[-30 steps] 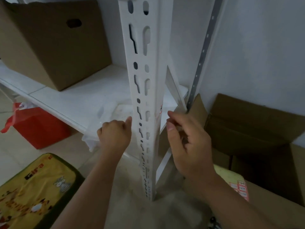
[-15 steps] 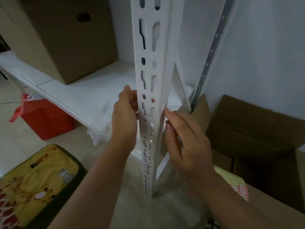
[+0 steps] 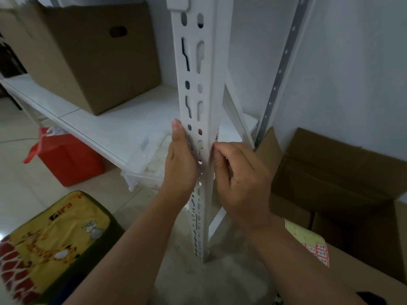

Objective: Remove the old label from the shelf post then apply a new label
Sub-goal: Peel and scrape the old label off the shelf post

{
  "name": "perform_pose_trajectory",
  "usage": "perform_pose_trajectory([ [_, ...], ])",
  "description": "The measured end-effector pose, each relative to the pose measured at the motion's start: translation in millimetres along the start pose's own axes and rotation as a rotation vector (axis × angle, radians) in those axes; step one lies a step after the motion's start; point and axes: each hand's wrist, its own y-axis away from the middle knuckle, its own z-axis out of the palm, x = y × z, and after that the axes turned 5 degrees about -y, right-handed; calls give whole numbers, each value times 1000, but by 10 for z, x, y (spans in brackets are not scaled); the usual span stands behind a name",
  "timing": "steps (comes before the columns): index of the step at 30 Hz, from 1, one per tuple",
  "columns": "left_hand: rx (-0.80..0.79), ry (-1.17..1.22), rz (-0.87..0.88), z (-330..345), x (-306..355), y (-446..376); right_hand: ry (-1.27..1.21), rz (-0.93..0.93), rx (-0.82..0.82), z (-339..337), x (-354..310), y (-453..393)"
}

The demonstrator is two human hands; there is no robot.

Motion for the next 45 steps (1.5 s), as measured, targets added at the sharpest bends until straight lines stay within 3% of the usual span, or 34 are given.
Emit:
perform_pose_trajectory([
  [11,-21,22,18,13,10,22,-103,116,-31,-54,-28,62],
  [20,-39,31,30,0,-25,-9,48,-33,-46,-25,11,35],
  [26,-40,31,16,10,-32,-6,-50,22,-40,-64,27,-9],
  [45,5,38,-7,30,-44,-18,33,-59,-20,-36,11,-59],
])
